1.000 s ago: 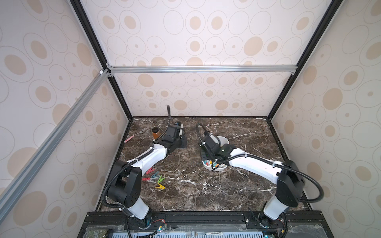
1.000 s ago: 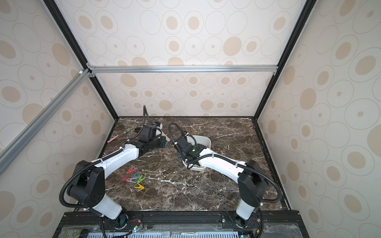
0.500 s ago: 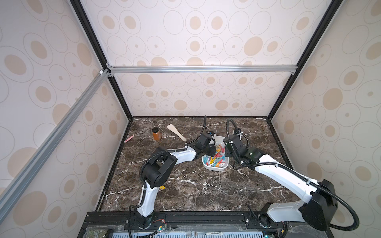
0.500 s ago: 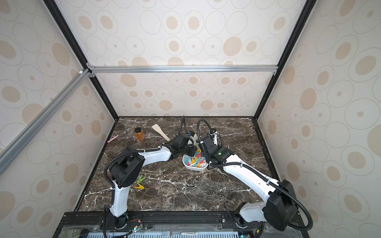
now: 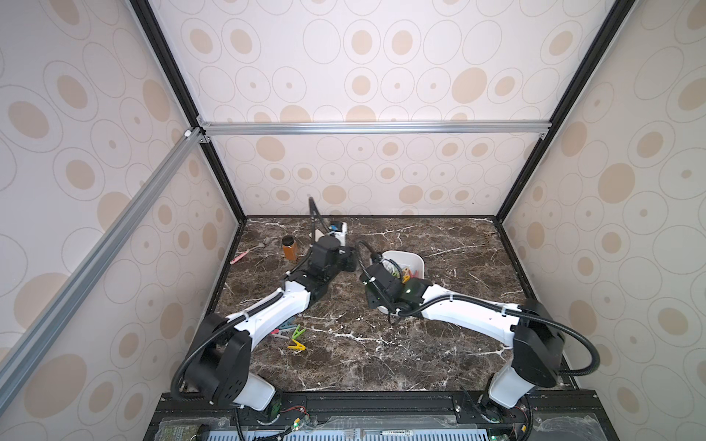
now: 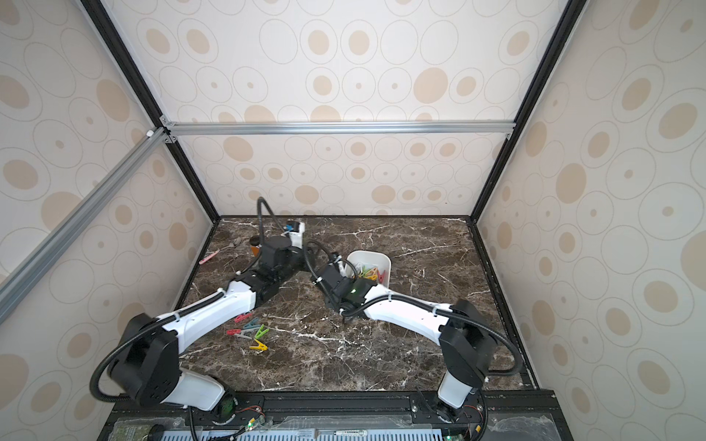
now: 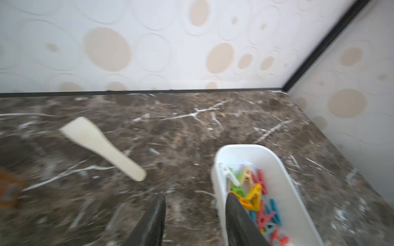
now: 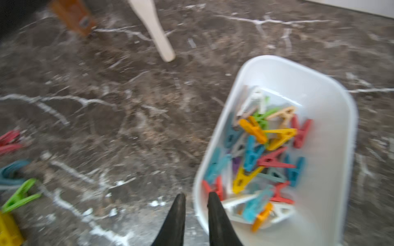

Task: Put the clothespins into the storage box
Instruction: Place the clothespin in the storage box, then pick up the clothespin from the center of the board.

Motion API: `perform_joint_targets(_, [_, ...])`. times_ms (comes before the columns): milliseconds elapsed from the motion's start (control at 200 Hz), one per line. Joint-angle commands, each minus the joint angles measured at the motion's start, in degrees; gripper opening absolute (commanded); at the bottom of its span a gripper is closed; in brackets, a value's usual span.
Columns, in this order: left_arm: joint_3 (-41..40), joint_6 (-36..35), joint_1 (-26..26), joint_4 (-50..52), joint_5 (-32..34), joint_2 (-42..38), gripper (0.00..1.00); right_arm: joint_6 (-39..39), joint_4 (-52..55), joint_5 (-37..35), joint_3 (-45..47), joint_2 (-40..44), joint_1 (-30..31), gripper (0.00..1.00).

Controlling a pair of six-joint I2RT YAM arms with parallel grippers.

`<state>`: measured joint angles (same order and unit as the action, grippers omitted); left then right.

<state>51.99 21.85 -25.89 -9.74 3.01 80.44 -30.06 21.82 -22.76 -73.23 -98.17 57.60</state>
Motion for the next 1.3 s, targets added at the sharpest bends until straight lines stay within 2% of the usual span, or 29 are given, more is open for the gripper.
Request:
perform_joint_targets(0, [-6.0,-0.1,5.4,6.1,5.8,-5.4,0.53,3.2,-4.5,9.2,-2.7,-4.9,2.7,0.24])
perform_joint_targets(80, [-9.3,-0.6,9.9,8.9,6.3,-8.7,0.59,6.0,-5.5,14.1,-5.7,-9.6,4.4,0.26])
perform_joint_targets(195, [-11.0,-0.2,16.0,13.8,7.9,-10.2,0.66,10.0,-1.0,18.4,-13.1,-17.5,6.3,0.29])
perform_joint_targets(320, [-11.4,0.6,20.8,16.2,9.7,-9.9,0.68,13.4,0.9,23.1,-18.0,-22.5,8.0,0.31])
perform_joint_targets(445, [-14.0,2.5,24.1,13.0,6.8,-11.3,0.68,15.8,5.1,24.0,-24.0,-27.0,9.9,0.35])
perform_joint_targets(795, [-15.4,2.0,25.0,11.4,7.6,-13.1,0.68,16.8,9.8,24.2,-37.3,-36.8,12.9,0.33])
perform_joint_targets(1290, [-16.7,3.5,26.2,9.8,5.6,-15.3,0.68,16.7,14.0,26.9,-47.6,-44.1,13.4,0.30])
